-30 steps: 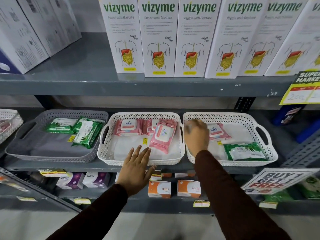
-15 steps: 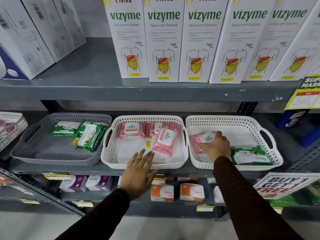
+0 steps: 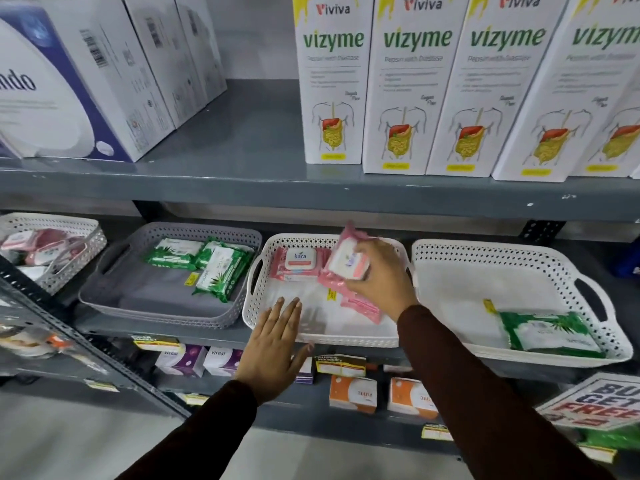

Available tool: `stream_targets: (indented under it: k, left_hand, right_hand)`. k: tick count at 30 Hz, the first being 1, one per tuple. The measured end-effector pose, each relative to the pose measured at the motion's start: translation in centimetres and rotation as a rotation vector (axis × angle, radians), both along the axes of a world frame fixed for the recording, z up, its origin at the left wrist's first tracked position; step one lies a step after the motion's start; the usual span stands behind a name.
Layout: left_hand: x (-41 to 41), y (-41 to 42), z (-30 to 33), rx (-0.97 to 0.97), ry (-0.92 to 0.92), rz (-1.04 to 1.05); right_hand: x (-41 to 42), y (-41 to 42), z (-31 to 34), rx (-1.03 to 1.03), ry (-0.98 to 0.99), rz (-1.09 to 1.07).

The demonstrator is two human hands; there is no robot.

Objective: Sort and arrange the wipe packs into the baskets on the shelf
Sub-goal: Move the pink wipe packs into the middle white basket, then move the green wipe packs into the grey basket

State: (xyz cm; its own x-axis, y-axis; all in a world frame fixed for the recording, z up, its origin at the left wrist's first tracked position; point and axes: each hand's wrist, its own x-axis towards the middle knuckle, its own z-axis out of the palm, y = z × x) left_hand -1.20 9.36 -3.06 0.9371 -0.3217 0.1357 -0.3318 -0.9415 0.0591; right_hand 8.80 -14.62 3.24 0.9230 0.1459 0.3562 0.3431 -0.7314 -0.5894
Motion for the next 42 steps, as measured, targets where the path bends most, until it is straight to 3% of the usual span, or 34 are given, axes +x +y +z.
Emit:
stream_targets:
  k: [7, 11, 14, 18, 20, 23, 26, 29, 32, 34, 36, 38, 42]
  left_hand:
    - [-0.1, -0.1, 0.2, 0.048, 0.039, 0.024]
    - [-0.2, -1.2, 0.7, 0.047, 0.030, 0.068]
    - [-0.1, -4.2, 1.2, 0.045, 0.047, -0.006]
    - [0.0, -9.2, 1.3, 0.016, 0.073, -0.097]
    - [0.2, -11.4, 1.1, 0.027, 0.081, -0.134]
    - [0.5, -14.1, 0.9, 0.064, 0.062, -0.193]
    - [0.6, -15.9, 0.9, 0.059, 0.065, -0.213]
    - [0.7, -16.5, 0.8, 0.041, 0.061, -0.219]
    - [0.8, -15.9, 0.5, 0.013, 0.069, -0.256]
    - [0.9, -15.2, 0.3, -0.018, 0.069, -0.289]
    - [0.9, -14.6, 0.3, -0.029, 0.063, -0.301]
    - [0.7, -13.8, 0.4, -0.027, 0.058, -0.295]
    - [0.4, -11.8, 0.8, -0.029, 0.058, -0.274]
  right_hand:
    - [2.8, 5.4, -2.3, -0.399, 0.156, 0.306]
    - [2.6, 5.5, -3.1, -0.531, 0.089, 0.275]
    - [1.7, 3.8, -2.8, -0.453, 0.123, 0.212]
    - [0.0, -2.1, -2.0, -0.207, -0.083, -0.193]
    - [-1.2, -6.9, -1.5, -0.182, -0.044, -0.468]
    - [-3.0, -14.2, -1.1, -0.183, 0.299, -0.824]
    - [-4.4, -18.9, -1.3, -0.249, 0.695, -0.959]
    - [-4.6, -19.8, -2.1, -0.283, 0.898, -0.895]
    - [-4.5, -18.3, -1.8, -0.473, 0.804, -0.829]
    - [-4.2, -16.9, -1.3, -0.388, 0.729, -0.765]
    - [-3.8, -16.3, -0.9, -0.157, 0.741, -0.648]
    - [-3.4, -16.1, -0.6, -0.097, 0.784, -0.539]
    - [-4.1, -16.2, -1.2, -0.379, 0.840, -0.508]
